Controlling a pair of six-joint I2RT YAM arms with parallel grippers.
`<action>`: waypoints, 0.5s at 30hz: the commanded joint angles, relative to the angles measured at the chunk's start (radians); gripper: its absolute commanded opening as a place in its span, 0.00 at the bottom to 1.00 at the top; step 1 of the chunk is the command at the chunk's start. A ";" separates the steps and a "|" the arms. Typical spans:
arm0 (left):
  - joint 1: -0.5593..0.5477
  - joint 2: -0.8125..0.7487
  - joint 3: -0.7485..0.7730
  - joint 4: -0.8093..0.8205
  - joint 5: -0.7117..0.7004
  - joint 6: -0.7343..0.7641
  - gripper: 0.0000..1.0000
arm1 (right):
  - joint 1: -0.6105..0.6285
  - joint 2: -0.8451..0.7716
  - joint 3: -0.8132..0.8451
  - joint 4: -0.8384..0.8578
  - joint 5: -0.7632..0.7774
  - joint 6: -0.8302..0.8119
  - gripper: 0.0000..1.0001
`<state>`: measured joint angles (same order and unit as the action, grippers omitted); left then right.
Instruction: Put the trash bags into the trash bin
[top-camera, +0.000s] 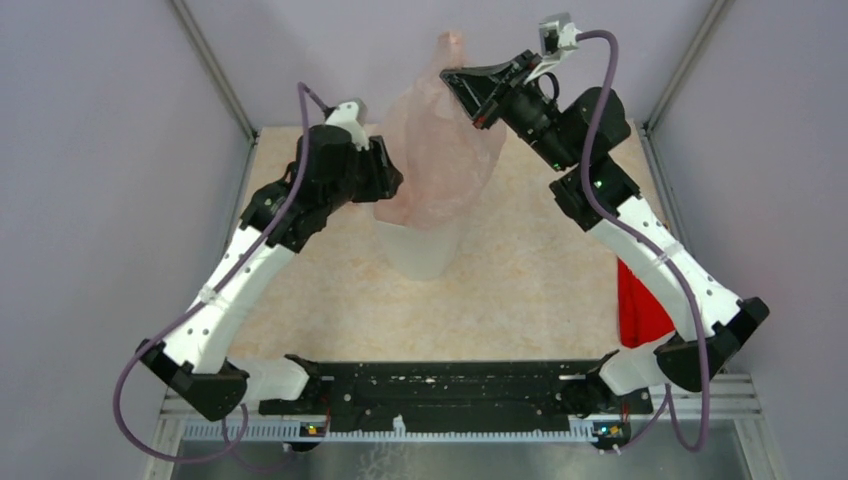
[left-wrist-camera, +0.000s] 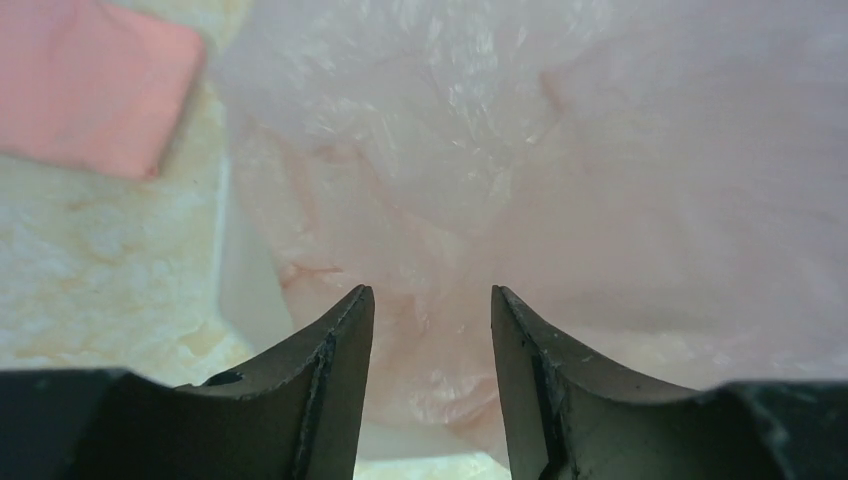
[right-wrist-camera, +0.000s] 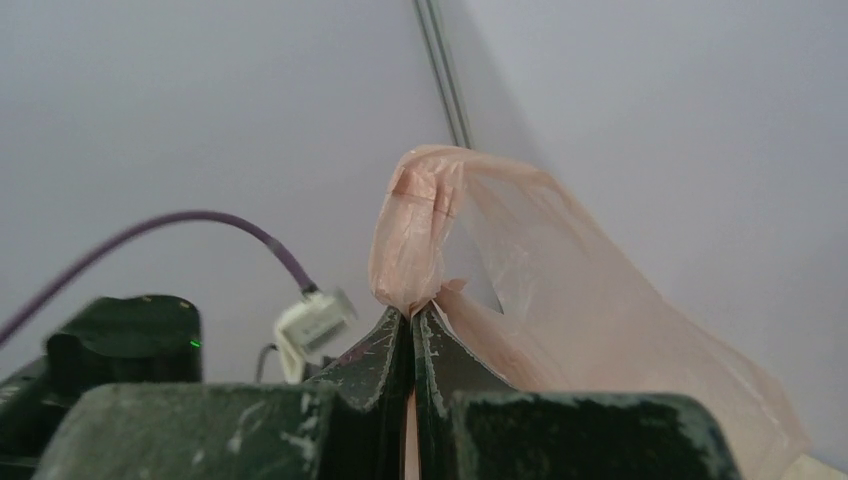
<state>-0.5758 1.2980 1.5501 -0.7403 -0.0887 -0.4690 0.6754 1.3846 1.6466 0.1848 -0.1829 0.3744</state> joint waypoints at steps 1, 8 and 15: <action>-0.003 -0.106 0.057 -0.014 -0.132 0.027 0.54 | -0.005 0.035 0.073 0.029 -0.075 0.025 0.00; 0.023 -0.115 0.131 0.003 -0.280 0.053 0.59 | -0.006 0.011 0.011 0.112 -0.222 0.113 0.00; 0.256 0.060 0.283 0.064 -0.015 0.022 0.59 | -0.006 -0.075 -0.086 0.167 -0.279 0.172 0.00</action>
<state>-0.4126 1.2594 1.7615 -0.7376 -0.2398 -0.4389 0.6754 1.3800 1.5822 0.2695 -0.3969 0.4980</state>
